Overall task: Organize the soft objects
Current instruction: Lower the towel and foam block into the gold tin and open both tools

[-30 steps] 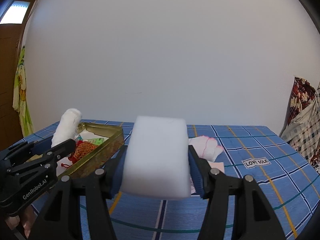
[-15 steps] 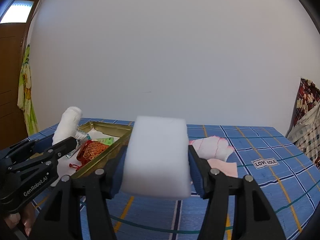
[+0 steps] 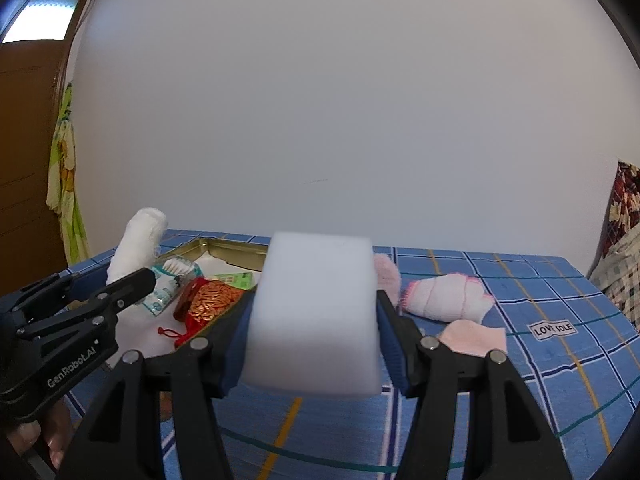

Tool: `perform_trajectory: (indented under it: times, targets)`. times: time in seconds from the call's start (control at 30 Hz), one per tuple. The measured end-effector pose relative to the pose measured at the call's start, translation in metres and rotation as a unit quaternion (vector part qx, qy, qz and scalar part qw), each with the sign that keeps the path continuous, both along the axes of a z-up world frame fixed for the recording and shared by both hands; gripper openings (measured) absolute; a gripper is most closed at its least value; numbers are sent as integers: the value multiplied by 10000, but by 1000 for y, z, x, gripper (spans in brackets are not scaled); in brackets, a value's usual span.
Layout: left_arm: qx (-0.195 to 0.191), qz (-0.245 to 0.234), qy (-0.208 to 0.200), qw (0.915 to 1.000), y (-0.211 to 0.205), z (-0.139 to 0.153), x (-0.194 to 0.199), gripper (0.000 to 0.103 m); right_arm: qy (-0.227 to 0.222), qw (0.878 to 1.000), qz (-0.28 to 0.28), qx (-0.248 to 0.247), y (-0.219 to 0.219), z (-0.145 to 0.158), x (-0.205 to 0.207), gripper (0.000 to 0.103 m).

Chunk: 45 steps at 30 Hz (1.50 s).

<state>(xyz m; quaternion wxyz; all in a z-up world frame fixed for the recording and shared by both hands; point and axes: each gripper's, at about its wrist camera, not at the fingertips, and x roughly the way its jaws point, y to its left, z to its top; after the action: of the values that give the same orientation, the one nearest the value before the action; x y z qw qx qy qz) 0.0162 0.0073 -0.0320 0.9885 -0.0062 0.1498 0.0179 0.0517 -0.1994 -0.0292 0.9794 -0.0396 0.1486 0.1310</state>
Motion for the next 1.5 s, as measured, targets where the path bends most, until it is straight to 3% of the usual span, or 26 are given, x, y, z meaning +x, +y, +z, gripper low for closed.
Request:
perform_trajectory:
  times: [0.97, 1.17, 1.5]
  targets:
    - [-99, 410, 111, 9990, 56, 4, -26, 37, 277, 9977, 598, -144, 59, -6, 10, 58]
    - [8, 368, 243, 9990, 63, 1, -5, 37, 495, 9958, 751, -173, 68, -9, 26, 58]
    - [-176, 38, 799, 9966, 86, 16, 35, 37, 802, 9926, 910, -59, 81, -3, 55, 58]
